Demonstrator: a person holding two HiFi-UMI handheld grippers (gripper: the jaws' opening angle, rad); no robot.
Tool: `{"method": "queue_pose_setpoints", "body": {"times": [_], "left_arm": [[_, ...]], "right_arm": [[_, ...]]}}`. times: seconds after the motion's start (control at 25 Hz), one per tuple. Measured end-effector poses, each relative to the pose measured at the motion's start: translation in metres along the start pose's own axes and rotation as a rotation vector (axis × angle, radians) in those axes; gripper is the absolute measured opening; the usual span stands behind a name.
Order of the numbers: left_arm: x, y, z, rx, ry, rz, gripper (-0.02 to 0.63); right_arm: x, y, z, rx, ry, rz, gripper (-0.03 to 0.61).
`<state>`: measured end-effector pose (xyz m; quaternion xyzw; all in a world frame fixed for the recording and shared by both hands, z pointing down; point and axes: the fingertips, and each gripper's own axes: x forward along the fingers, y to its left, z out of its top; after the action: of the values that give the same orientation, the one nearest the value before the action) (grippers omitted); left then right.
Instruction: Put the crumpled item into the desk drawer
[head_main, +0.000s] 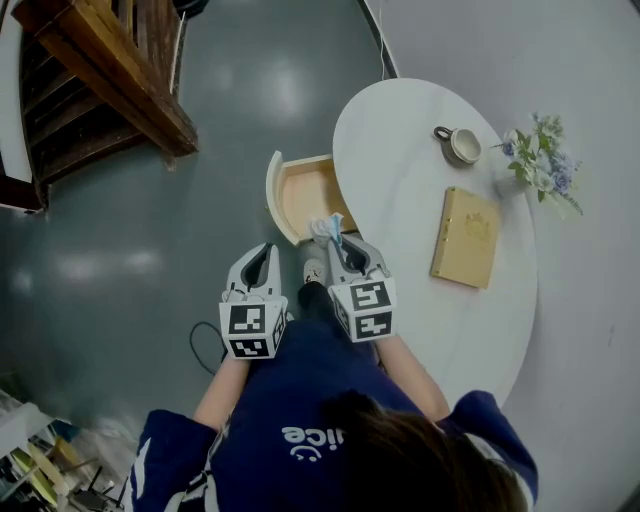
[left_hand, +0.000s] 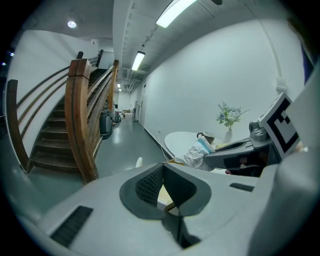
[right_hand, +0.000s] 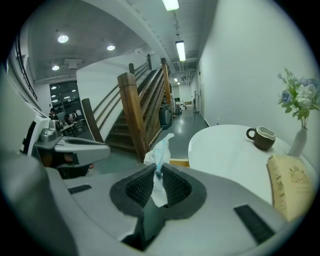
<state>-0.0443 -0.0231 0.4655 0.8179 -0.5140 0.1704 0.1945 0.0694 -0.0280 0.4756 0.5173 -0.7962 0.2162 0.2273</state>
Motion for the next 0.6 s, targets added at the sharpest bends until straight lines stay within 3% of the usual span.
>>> {"method": "queue_pose_setpoints", "body": {"times": [0.32, 0.6], "left_arm": [[0.039, -0.002, 0.009, -0.026, 0.046, 0.057, 0.003], [0.051, 0.006, 0.024, -0.019, 0.027, 0.069, 0.004]], "right_arm": [[0.034, -0.024, 0.013, 0.031, 0.035, 0.065, 0.044], [0.056, -0.028, 0.024, 0.060, 0.051, 0.064, 0.044]]}}
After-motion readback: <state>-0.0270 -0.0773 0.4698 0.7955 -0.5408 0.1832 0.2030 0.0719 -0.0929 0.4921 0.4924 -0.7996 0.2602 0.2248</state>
